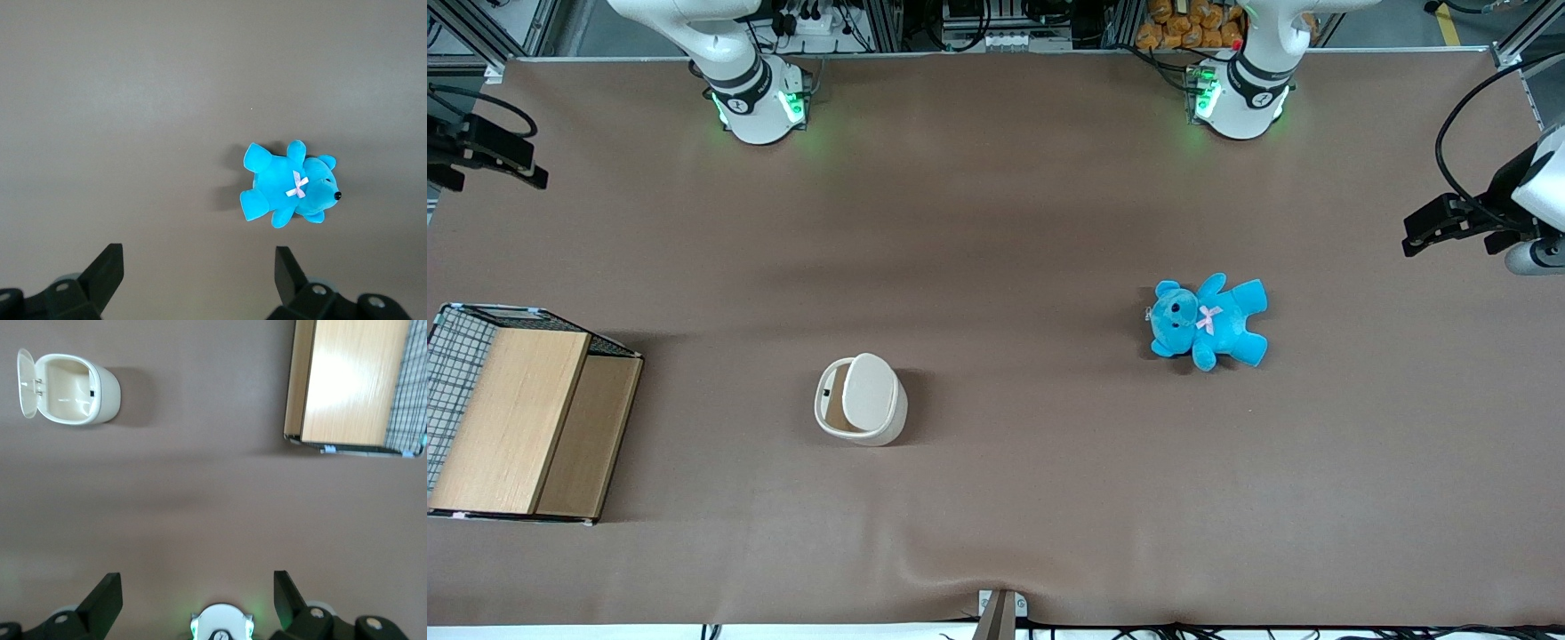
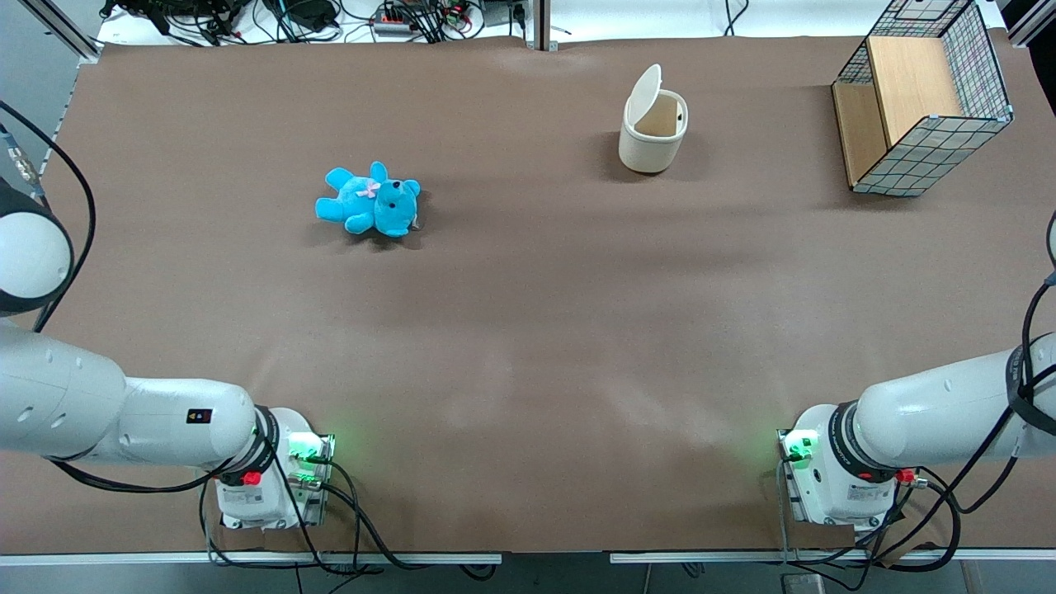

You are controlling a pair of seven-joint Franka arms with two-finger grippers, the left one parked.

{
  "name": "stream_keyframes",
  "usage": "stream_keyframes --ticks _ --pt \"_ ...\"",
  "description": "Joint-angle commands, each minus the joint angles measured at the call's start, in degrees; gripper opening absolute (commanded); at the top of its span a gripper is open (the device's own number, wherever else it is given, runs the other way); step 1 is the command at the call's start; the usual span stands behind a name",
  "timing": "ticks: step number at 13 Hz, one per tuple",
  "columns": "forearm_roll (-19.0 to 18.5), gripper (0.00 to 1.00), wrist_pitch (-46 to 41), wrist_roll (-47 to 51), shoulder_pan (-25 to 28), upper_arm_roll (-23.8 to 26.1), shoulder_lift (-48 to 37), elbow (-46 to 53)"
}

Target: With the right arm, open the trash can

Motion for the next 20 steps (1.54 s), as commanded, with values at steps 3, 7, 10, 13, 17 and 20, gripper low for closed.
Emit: stream_keyframes --ticks 3,7,10,13,17,20 --pt "-3.73 1.00 -1.87 7.28 -1.83 4.43 -0.10 1.20" --pt "-3.65 1.00 -1.08 6.49 -2.27 4.34 0.25 0.76" --pt "-3.83 1.00 0.68 6.49 -2.61 4.26 1.04 0.50" --pt "-4.00 1.00 2.26 6.40 -2.70 3.99 0.51 -2.48" --pt "-4.00 1.00 4.20 6.23 -2.96 3.82 -0.63 -6.18" --pt "-4.00 1.00 4.72 5.52 -3.41 3.82 -0.72 -6.36"
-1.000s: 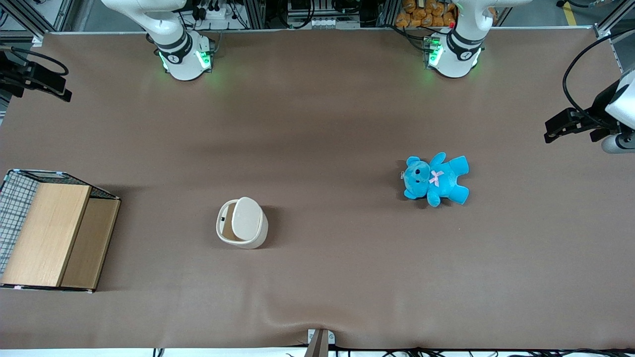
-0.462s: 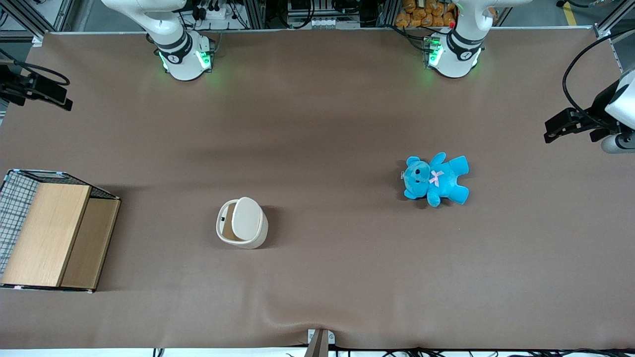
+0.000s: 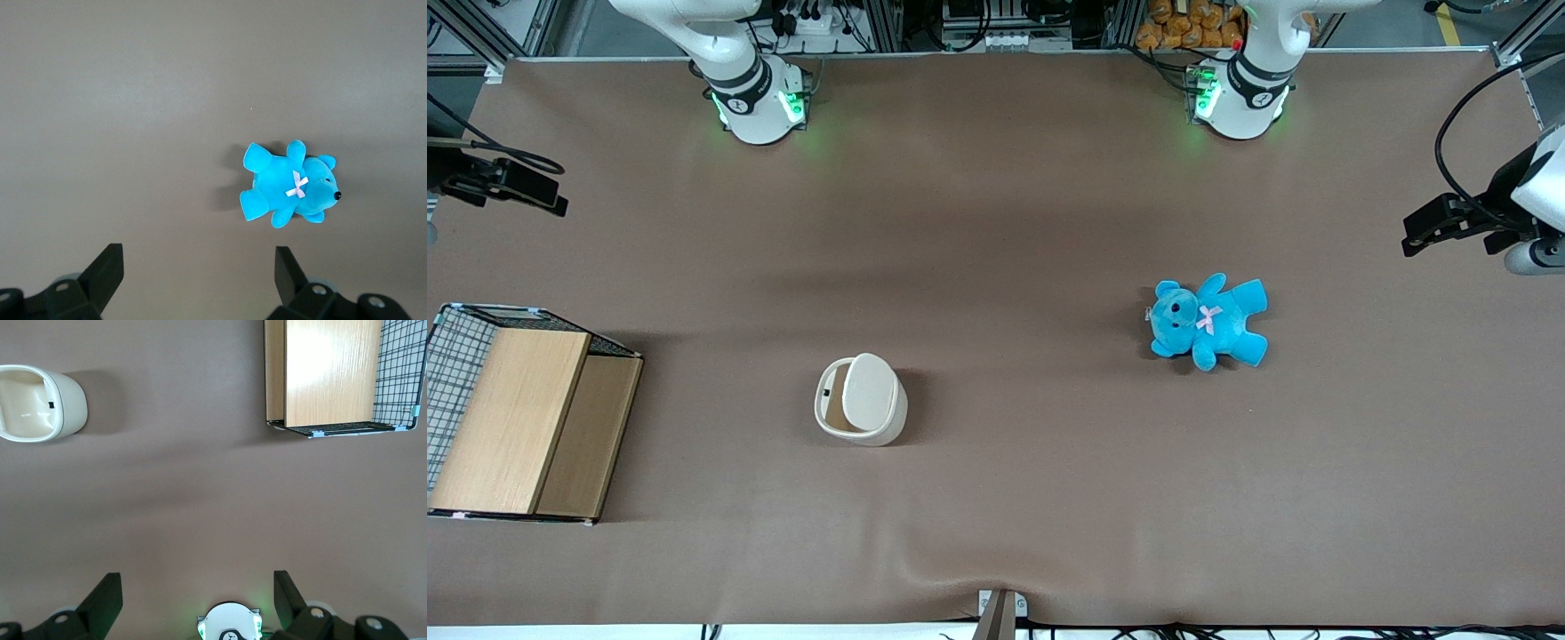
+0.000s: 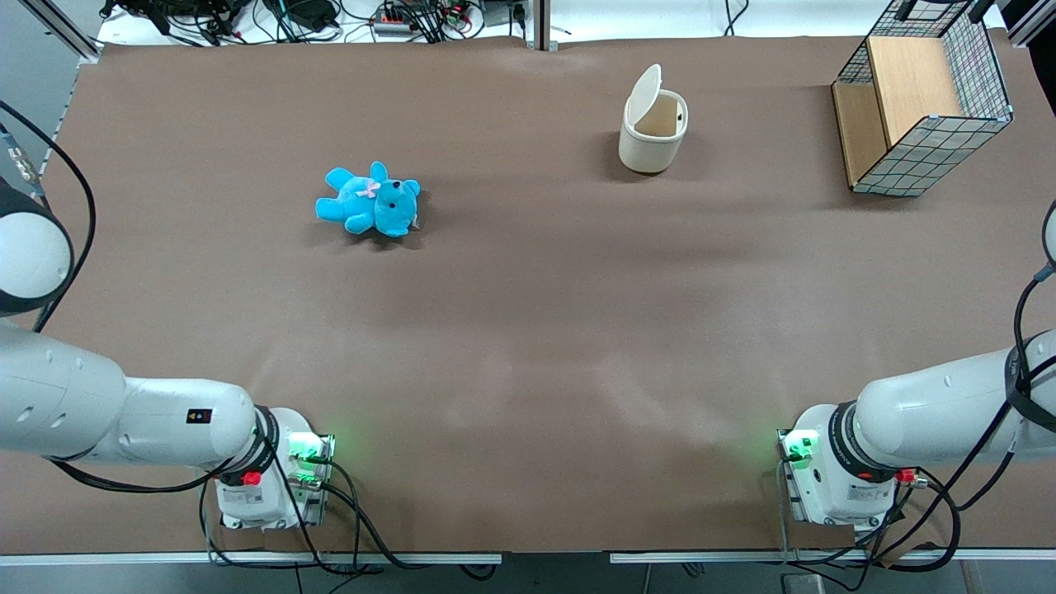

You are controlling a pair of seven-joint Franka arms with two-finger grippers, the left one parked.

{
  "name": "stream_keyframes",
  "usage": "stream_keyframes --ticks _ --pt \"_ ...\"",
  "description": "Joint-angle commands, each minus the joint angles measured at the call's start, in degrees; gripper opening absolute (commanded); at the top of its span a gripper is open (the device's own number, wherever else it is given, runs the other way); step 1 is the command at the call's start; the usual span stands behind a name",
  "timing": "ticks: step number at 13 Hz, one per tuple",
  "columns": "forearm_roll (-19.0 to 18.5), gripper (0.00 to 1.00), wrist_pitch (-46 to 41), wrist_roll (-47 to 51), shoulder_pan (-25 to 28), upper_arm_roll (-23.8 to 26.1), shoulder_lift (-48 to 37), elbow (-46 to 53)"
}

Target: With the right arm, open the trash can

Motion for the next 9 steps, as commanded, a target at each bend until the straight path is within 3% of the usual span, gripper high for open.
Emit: stream_keyframes --ticks 1,9 --pt "-1.10 1.00 0.94 -0.55 -1.04 0.74 -1.74 -1.80" --pt "-1.90 1.00 1.20 -0.55 -0.86 0.83 -1.65 -1.27"
